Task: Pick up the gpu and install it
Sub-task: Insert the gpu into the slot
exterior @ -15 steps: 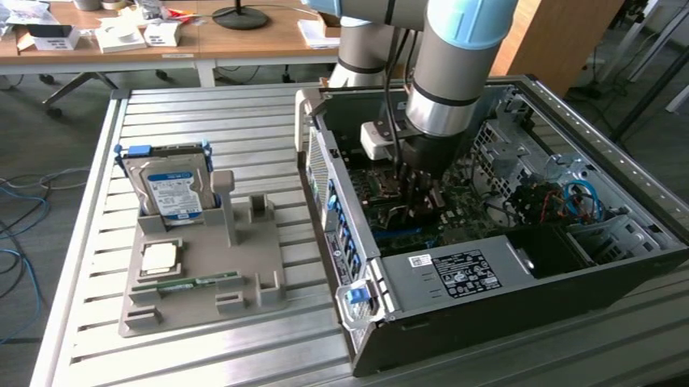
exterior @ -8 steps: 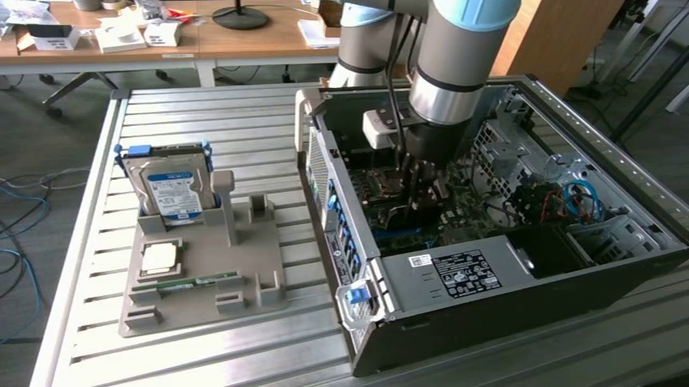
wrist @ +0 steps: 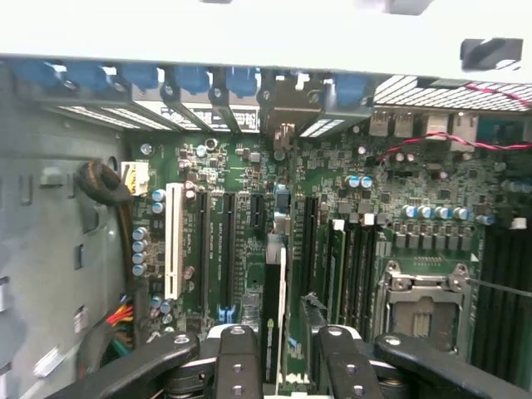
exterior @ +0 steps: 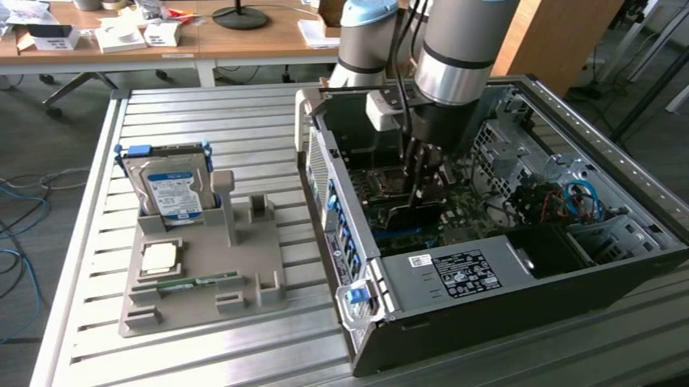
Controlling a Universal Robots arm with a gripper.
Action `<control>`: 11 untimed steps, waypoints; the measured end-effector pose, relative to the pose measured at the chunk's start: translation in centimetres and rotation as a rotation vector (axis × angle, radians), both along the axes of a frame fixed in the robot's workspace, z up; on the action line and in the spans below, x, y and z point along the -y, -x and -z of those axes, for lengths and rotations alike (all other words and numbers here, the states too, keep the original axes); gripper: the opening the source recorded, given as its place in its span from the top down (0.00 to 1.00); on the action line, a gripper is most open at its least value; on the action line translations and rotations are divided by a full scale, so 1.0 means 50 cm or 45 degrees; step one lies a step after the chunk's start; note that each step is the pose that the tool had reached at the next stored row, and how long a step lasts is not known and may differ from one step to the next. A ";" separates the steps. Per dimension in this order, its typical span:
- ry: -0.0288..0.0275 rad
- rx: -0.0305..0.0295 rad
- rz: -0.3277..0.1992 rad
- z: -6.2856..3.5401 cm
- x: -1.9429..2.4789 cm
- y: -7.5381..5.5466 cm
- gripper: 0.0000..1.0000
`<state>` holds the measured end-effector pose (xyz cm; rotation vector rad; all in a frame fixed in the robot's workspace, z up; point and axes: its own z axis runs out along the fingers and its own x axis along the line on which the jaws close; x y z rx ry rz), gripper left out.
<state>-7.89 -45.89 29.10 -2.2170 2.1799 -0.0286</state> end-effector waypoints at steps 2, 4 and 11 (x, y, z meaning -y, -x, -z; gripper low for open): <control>0.0001 0.0000 0.000 -0.010 0.0000 0.000 0.67; -0.0001 0.0000 0.000 -0.018 0.0000 0.000 0.67; 0.0000 0.0000 0.000 -0.064 0.0000 0.000 0.67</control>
